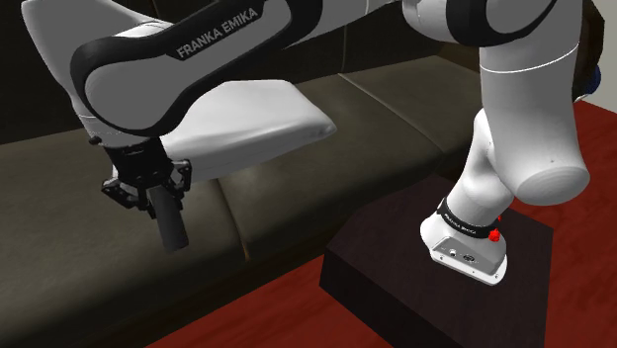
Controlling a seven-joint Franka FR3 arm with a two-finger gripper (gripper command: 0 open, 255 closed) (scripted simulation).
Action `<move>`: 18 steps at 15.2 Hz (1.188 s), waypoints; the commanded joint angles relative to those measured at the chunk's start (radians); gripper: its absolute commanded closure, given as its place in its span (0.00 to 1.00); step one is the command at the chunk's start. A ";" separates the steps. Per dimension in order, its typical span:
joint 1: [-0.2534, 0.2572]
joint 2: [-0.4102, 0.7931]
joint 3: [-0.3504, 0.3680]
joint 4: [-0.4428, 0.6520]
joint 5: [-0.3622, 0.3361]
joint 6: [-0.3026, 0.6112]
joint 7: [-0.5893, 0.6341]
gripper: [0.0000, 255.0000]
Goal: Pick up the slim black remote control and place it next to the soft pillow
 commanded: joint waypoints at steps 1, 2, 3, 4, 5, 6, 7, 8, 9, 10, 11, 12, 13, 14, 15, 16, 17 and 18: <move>0.001 0.014 -0.002 -0.011 -0.003 0.023 0.000 1.00; 0.001 0.019 -0.003 -0.017 -0.004 0.034 0.000 1.00; 0.001 0.024 -0.004 -0.023 -0.005 0.045 0.000 1.00; 0.002 0.029 -0.004 -0.029 -0.006 0.055 0.000 1.00; 0.002 0.034 -0.005 -0.035 -0.007 0.066 0.000 1.00; 0.002 0.040 -0.006 -0.040 -0.009 0.077 0.000 1.00; 0.003 0.044 -0.007 -0.044 -0.010 0.086 0.000 1.00; 0.003 0.044 -0.007 -0.044 -0.010 0.086 0.000 1.00; 0.003 0.044 -0.007 -0.044 -0.010 0.086 0.000 1.00; 0.003 0.044 -0.007 -0.044 -0.010 0.086 0.000 1.00; 0.003 0.044 -0.007 -0.044 -0.010 0.086 0.000 1.00; 0.003 0.044 -0.006 -0.044 -0.010 0.086 0.000 1.00; 0.003 0.044 -0.006 -0.044 -0.010 0.086 0.000 1.00; 0.003 0.044 -0.006 -0.044 -0.010 0.086 0.000 1.00; 0.004 0.045 -0.006 -0.041 -0.010 0.083 0.001 0.00; 0.004 0.044 -0.006 -0.042 -0.010 0.084 0.001 0.00; 0.003 0.043 -0.006 -0.044 -0.010 0.084 0.001 0.00; 0.003 0.043 -0.006 -0.044 -0.010 0.085 0.001 0.00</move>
